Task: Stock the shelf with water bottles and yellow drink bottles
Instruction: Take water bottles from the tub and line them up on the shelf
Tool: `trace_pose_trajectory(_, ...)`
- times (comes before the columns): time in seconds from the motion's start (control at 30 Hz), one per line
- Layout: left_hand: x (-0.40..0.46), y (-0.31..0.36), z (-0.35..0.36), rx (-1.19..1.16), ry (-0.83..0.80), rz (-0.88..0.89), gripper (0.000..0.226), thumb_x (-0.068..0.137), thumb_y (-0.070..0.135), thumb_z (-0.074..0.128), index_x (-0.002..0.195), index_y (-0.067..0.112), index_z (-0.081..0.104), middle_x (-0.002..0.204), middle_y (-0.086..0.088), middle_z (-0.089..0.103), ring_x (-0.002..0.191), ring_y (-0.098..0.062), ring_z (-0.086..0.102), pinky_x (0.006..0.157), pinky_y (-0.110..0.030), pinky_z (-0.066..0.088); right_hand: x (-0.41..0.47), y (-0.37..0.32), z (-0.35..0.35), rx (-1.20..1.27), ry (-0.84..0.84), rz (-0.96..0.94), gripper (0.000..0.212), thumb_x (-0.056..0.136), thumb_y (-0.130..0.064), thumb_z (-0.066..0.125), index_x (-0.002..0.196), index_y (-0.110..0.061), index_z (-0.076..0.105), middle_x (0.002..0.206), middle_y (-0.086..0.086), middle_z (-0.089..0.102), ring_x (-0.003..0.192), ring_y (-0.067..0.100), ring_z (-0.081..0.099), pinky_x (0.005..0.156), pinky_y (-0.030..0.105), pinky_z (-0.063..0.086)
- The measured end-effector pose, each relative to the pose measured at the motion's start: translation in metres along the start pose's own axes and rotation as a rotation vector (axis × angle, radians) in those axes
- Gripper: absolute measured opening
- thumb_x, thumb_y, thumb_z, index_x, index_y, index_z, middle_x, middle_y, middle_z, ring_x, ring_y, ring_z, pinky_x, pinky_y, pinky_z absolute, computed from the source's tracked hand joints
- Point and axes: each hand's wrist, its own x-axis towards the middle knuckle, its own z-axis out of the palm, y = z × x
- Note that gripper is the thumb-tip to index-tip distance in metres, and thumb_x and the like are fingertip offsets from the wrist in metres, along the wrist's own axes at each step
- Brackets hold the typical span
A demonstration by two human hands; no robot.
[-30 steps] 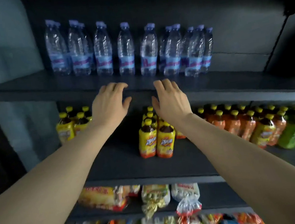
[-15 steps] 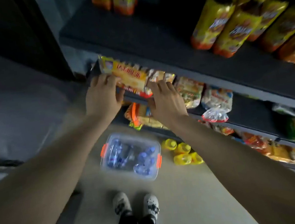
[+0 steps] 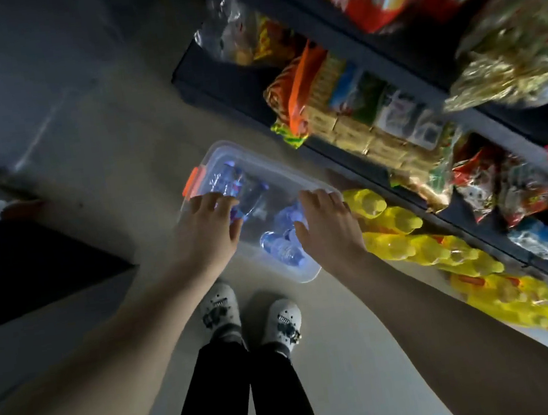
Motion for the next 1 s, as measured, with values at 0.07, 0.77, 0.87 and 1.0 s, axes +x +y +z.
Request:
trace_pose_trajectory(0.07, -0.003, -0.012, 0.044, 0.009, -0.05, -0.029, 0.029, 0.08, 0.025, 0.073, 0.106, 0.015, 0.068, 0.104, -0.008, 0.066, 0.095, -0.035, 0.061, 0.079, -0.041, 0.051, 0.008, 0.011, 0.043, -0.002, -0.064, 0.038, 0.045, 0.075, -0.02, 0.076, 0.115, -0.008, 0.06, 0.1, 0.014, 0.062, 0.088, 0.037, 0.062, 0.07, 0.042, 0.052)
trace_pose_trajectory(0.77, -0.002, -0.074, 0.263, 0.205, -0.139, 0.055, 0.034, 0.097, 0.032, 0.042, 0.081, 0.017, 0.067, 0.082, -0.004, 0.068, 0.079, -0.031, 0.06, 0.069, -0.038, 0.043, 0.078, 0.046, 0.277, 0.137, -0.068, 0.161, 0.053, 0.09, -0.021, 0.068, 0.133, -0.003, 0.044, 0.126, 0.02, 0.047, 0.105, 0.037, 0.059, 0.086, 0.04, 0.05)
trace_pose_trajectory(0.87, -0.003, -0.076, 0.262, 0.24, -0.151, 0.074, 0.04, 0.098, 0.033, 0.039, 0.073, 0.015, 0.064, 0.077, -0.005, 0.066, 0.076, -0.031, 0.059, 0.066, -0.038, 0.042, 0.08, 0.044, 0.28, 0.151, -0.074, 0.197, 0.045, 0.09, -0.022, 0.068, 0.126, -0.006, 0.047, 0.123, 0.018, 0.045, 0.095, 0.036, 0.062, 0.075, 0.04, 0.053)
trace_pose_trajectory(1.0, -0.002, -0.075, 0.26, 0.278, -0.197, 0.084, 0.045, 0.099, 0.034, 0.033, 0.071, 0.016, 0.064, 0.077, -0.005, 0.068, 0.078, -0.03, 0.059, 0.067, -0.038, 0.041, 0.087, 0.048, 0.278, 0.137, -0.132, 0.208, 0.042, 0.094, -0.023, 0.062, 0.128, -0.009, 0.043, 0.123, 0.015, 0.047, 0.1, 0.031, 0.061, 0.078, 0.034, 0.05)
